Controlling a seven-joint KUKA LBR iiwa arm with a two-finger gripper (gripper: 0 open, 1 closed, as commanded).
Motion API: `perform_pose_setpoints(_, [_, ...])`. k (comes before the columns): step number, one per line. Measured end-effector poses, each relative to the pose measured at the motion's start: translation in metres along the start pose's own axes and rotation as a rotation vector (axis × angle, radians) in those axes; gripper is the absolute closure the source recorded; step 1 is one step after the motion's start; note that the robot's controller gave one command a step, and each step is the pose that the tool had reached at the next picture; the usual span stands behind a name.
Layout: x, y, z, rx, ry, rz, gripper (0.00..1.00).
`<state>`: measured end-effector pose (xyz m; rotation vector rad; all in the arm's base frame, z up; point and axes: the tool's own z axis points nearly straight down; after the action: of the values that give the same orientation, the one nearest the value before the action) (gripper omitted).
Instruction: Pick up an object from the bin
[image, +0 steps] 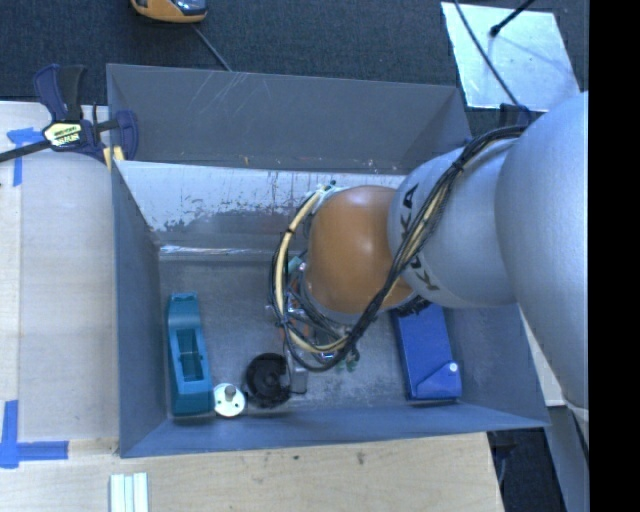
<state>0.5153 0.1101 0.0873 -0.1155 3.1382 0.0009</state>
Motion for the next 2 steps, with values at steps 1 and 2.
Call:
perform_pose_setpoints(1, [0.003, 0.001, 0.003, 0.001, 0.001, -0.017, 0.0])
perform_pose_setpoints(2, [-0.021, 0.031, -0.026, 0.001, 0.002, -0.089, 0.0])
